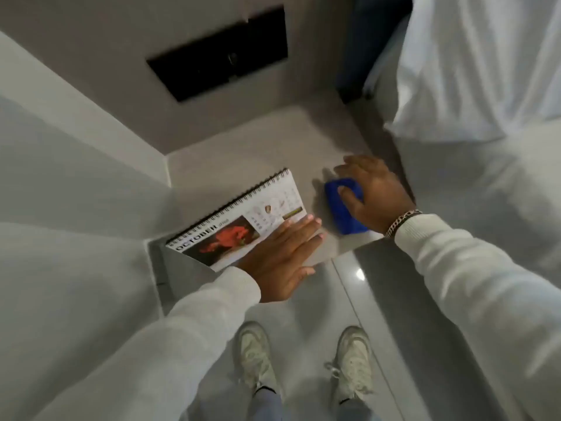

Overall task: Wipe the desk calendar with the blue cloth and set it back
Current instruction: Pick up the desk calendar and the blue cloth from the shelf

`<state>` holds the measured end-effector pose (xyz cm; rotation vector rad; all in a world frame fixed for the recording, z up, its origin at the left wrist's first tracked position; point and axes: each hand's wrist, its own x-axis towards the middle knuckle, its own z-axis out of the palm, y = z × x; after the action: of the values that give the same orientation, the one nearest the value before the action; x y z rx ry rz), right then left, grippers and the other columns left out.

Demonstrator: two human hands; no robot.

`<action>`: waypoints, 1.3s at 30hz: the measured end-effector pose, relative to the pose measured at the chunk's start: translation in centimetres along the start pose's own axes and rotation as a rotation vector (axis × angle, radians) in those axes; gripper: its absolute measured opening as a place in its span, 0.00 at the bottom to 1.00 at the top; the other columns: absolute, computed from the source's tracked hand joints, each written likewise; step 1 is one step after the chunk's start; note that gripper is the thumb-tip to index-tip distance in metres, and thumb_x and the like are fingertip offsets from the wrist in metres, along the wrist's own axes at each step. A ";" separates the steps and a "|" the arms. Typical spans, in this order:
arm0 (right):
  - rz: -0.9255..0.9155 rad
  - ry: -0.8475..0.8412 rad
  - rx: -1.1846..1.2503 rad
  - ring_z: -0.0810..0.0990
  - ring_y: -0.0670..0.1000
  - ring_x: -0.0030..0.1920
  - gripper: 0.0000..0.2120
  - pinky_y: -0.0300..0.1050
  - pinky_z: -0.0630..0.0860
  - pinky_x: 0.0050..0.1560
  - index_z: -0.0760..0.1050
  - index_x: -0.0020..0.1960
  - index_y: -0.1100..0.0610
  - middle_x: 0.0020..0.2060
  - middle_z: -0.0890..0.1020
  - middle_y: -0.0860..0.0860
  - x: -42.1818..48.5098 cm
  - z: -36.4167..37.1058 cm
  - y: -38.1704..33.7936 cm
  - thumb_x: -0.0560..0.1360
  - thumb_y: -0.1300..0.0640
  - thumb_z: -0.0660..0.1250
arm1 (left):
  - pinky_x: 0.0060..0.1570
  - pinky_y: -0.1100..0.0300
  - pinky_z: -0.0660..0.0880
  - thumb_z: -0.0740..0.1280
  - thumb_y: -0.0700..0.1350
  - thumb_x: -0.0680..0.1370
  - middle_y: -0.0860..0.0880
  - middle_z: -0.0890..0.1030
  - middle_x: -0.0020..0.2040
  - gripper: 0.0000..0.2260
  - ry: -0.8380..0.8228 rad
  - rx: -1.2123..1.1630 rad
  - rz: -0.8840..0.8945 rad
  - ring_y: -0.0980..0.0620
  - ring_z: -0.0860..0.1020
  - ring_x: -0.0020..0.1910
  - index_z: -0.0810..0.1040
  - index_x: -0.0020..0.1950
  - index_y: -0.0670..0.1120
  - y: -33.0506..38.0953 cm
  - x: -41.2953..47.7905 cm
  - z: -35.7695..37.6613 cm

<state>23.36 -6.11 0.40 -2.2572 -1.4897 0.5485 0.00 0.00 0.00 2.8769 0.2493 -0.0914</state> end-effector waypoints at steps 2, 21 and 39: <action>0.006 0.027 -0.081 0.68 0.64 0.70 0.22 0.61 0.65 0.69 0.75 0.65 0.57 0.68 0.75 0.59 -0.1 3.5 1.6 0.74 0.49 0.65 | 0.73 0.43 0.65 0.61 0.52 0.78 0.39 0.69 0.74 0.24 -0.054 0.052 0.038 0.40 0.66 0.75 0.72 0.71 0.40 -1.3 0.2 3.3; 0.230 0.226 -0.339 0.71 0.73 0.60 0.24 0.66 0.70 0.58 0.66 0.72 0.50 0.73 0.68 0.61 -2.1 9.7 1.8 0.77 0.50 0.63 | 0.76 0.45 0.57 0.57 0.52 0.81 0.40 0.58 0.80 0.28 -0.192 0.091 0.145 0.41 0.55 0.79 0.58 0.78 0.40 -4.2 -0.9 8.1; 0.501 0.566 0.777 0.76 0.36 0.56 0.20 0.23 0.69 0.57 0.73 0.68 0.52 0.61 0.77 0.42 -8.7 11.6 -9.0 0.76 0.61 0.66 | 0.78 0.45 0.47 0.55 0.62 0.78 0.41 0.44 0.81 0.39 -0.034 0.059 0.044 0.44 0.42 0.81 0.45 0.79 0.40 -11.6 -4.0 -7.0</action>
<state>7.26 -9.68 -3.88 -1.8812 -0.3292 0.4534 -5.70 12.20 4.31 2.9349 0.1802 -0.1424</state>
